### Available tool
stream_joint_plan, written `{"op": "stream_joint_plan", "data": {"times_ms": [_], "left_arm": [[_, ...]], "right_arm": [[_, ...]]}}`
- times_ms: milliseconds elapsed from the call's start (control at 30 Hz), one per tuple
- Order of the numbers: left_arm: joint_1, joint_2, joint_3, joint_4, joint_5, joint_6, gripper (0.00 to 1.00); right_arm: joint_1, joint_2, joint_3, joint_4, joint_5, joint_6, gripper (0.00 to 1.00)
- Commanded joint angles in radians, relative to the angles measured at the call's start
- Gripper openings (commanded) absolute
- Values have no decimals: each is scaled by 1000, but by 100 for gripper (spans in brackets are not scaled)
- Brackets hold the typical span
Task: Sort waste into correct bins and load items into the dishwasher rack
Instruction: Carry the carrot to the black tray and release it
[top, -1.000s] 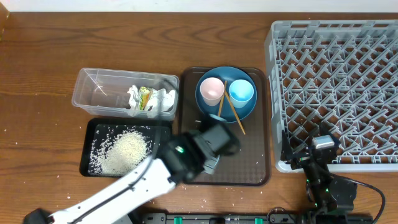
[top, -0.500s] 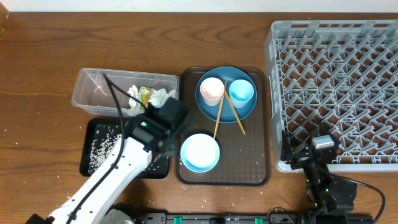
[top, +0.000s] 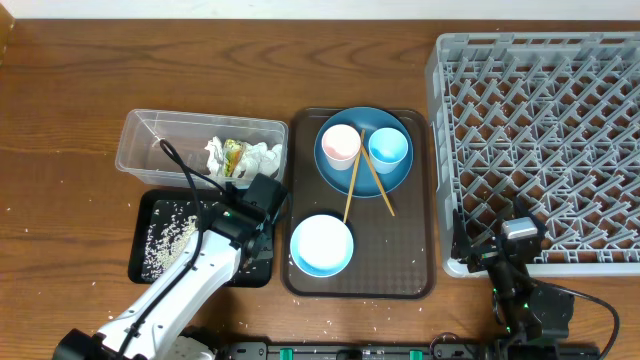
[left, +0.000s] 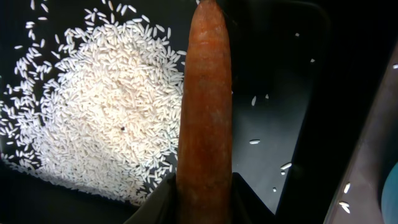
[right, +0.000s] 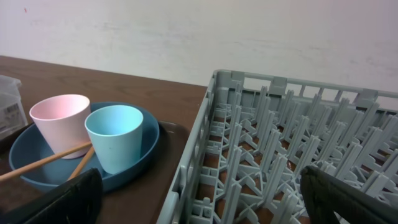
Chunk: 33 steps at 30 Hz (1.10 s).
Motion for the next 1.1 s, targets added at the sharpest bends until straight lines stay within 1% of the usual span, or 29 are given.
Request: {"op": "stream_joint_plan", "data": {"times_ms": [0,233,300,800,867,1067], "left_arm": [[5,2,-10,8,-16,-13,23],[5,2,-13,13,-16,-13,24],[5,2,-13,13,-16,-13,28],[5,2,-13,17,-7,-13,29],[5,3,-13,17,-7,-13,36],[5,3,-10,32,-9,-13,43]], "right_arm": [[-6,-7,-2,-3,-12,1,99],[-6,-7,-2,-3,-12,2,99],[-6,-7,-2,-3,-12,1,99],[-6,-7,-2,-3,-12,1,99],[-6,-7,-2,-3,-12,2,99],[-6,-7,-2,-3,-12,2,99]]}}
